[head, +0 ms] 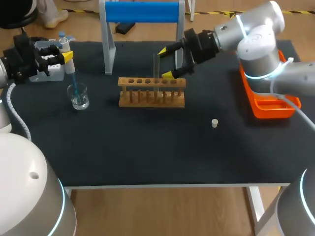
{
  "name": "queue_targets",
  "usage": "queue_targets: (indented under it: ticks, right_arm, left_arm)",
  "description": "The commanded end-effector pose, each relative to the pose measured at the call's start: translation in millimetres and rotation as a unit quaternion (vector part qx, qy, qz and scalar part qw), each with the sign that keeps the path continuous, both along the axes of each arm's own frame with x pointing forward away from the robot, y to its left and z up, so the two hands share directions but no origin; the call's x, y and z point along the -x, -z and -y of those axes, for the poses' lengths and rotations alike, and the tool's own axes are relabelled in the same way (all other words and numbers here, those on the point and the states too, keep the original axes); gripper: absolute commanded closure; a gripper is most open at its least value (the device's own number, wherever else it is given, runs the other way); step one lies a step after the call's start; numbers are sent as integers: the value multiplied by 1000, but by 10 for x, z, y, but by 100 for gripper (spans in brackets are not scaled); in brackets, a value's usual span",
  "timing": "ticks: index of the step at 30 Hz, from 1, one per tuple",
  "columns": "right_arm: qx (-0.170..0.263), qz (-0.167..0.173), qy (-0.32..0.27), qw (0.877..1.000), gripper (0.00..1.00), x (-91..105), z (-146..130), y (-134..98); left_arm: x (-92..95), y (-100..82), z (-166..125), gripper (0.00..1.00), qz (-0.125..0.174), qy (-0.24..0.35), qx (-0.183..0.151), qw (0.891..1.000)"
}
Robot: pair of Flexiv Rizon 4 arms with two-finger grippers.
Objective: Invert the test tube, pick up the pipette, mount the tip to pipette, aspirate from beaker and dispense into the tube, eject the tip, return the pipette, and cap with the stopper.
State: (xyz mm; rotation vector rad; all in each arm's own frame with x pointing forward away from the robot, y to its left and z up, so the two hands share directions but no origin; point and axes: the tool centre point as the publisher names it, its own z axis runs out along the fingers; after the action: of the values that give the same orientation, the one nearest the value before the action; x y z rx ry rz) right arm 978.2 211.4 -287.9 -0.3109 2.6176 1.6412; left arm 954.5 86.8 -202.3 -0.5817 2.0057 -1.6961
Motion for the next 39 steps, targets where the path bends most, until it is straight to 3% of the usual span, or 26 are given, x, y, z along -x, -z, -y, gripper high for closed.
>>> queue_targets:
  ticks: [1,23,39]
  right_arm:
    - [11,-3,-8,1000,0,-75,-75,9]
    - [44,7,-15,999,0,-140,-276,-59]
    - [52,17,10,998,0,-159,-285,-26]
  left_arm:
    - [3,-1,8,100,0,-2,0,1000]
    - [3,-1,8,100,0,-2,0,1000]
    - [3,-1,8,100,0,-2,0,1000]
